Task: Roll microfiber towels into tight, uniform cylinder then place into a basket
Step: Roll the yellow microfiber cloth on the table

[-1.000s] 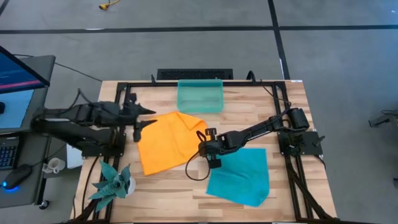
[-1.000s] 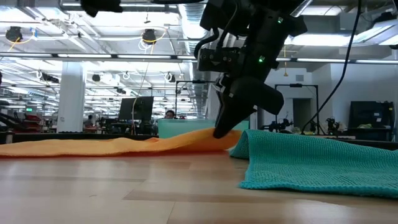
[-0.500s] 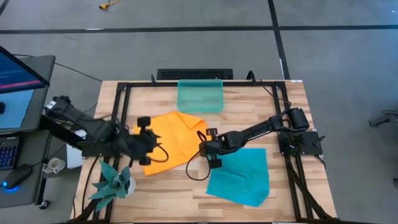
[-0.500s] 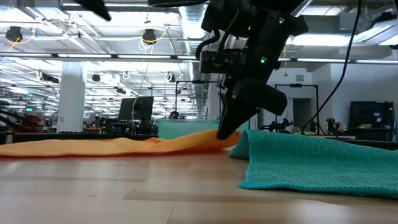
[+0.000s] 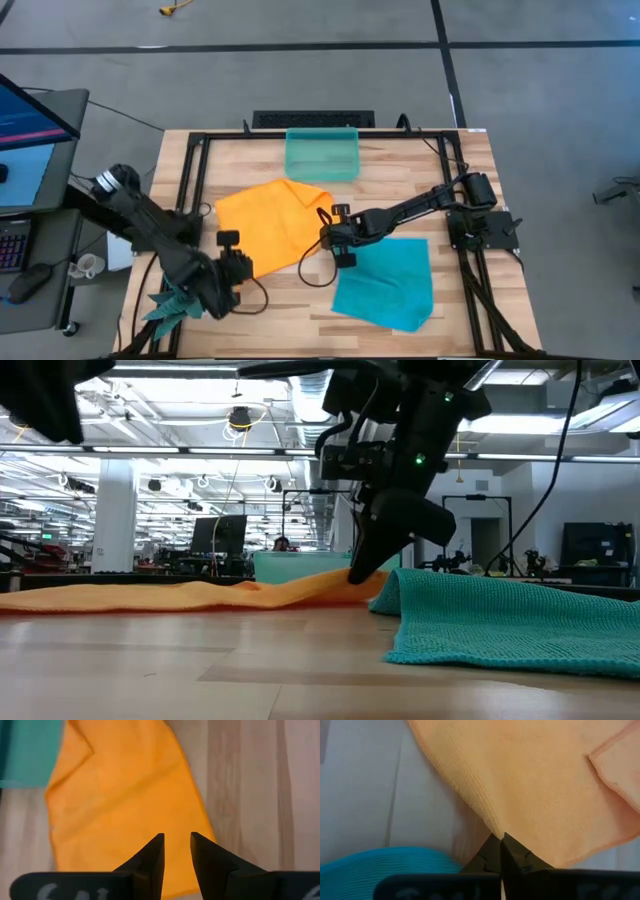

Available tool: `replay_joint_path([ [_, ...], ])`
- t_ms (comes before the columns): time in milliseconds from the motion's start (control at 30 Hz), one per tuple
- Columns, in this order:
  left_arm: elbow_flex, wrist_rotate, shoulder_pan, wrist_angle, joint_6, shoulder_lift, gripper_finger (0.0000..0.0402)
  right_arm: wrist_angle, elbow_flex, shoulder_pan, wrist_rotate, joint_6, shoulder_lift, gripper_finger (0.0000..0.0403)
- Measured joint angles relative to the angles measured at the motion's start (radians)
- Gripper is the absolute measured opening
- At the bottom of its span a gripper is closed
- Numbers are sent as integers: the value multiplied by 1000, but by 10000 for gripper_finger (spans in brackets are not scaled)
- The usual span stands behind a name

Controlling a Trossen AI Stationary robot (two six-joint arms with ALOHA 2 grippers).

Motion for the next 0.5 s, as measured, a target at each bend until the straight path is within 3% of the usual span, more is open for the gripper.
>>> replay_joint_path([
  [267, 0, 18, -38, 51, -35, 151, 86, 0, 0, 4, 0, 26, 0, 16],
  [500, 0, 90, -29, 59, -112, 197, 86, 0, 0, 4, 0, 19, 0, 12],
])
